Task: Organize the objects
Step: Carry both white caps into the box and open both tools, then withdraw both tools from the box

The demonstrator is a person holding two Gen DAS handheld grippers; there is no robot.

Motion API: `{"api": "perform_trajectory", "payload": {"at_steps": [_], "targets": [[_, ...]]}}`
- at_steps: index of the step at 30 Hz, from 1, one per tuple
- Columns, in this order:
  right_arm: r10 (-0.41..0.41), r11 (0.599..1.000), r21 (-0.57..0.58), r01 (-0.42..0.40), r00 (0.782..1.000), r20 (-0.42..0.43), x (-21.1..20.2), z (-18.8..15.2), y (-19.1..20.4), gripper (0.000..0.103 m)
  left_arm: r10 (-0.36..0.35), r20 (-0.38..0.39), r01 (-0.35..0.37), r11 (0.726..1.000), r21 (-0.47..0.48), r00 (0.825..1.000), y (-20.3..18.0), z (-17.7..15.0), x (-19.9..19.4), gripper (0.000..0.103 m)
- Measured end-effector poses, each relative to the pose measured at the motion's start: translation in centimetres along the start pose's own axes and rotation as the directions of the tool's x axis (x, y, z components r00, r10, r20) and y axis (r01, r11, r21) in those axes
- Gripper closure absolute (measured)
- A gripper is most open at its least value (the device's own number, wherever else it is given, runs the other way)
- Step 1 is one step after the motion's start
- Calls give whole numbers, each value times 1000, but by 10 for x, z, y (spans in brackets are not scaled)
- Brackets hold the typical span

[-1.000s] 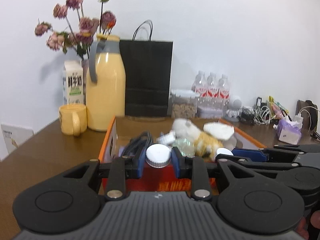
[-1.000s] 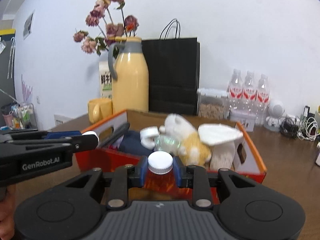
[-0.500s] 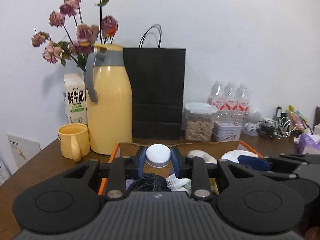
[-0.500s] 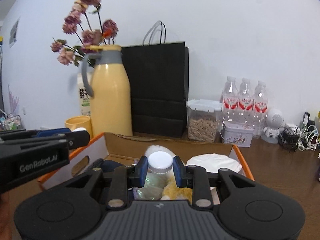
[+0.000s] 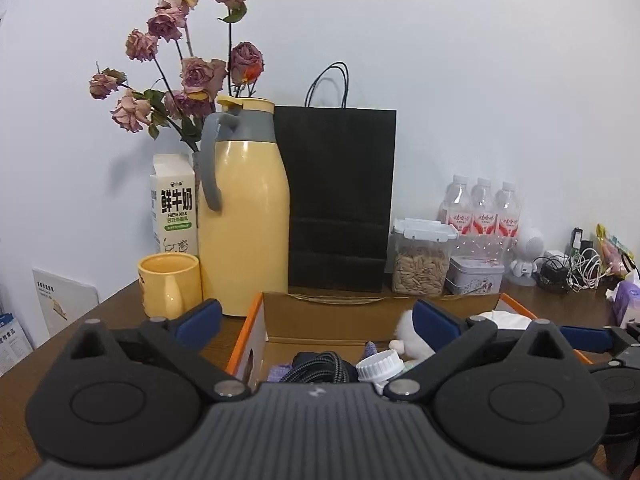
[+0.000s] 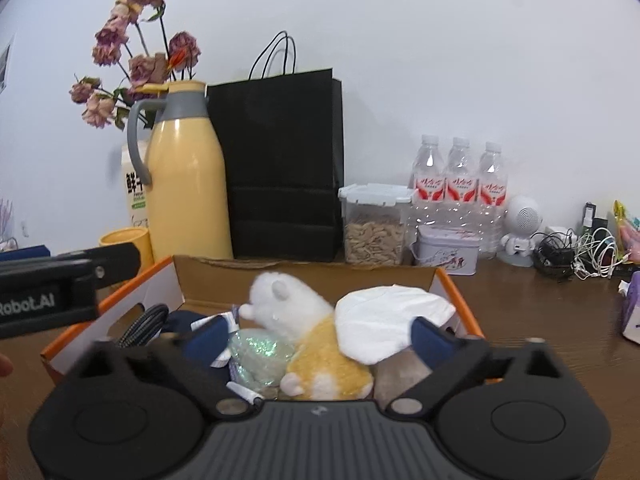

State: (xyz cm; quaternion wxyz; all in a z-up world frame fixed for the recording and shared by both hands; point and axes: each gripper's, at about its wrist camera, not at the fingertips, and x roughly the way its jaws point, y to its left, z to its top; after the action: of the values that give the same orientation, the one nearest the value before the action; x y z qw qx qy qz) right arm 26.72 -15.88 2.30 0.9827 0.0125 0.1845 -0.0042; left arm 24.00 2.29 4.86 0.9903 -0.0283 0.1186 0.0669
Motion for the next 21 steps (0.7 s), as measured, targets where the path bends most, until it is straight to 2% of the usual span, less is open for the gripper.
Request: {"api": "perform_trajectory", "payload": {"at_steps": [3, 8, 12, 16, 21], "targets": [[8, 1000, 11, -8, 1000, 2, -9, 2, -4, 0, 16, -4, -16, 1000, -6, 1000, 2, 4, -10, 0], [18, 1000, -17, -18, 1000, -4, -47, 2, -7, 0, -9, -11, 9, 1000, -27, 1000, 14, 4, -46, 0], [39, 998, -58, -40, 999, -25, -88, -5, -5, 0, -44, -60, 44, 999, -8, 997, 22, -4, -81, 0], [48, 997, -58, -51, 998, -50, -123, -17, -4, 0, -45, -108, 49, 998, 27, 993, 24, -18, -109, 0], [56, 997, -44, -60, 994, -90, -155, -34, -1, 0, -70, -200, 73, 997, 10, 977, 27, -38, -137, 0]]}}
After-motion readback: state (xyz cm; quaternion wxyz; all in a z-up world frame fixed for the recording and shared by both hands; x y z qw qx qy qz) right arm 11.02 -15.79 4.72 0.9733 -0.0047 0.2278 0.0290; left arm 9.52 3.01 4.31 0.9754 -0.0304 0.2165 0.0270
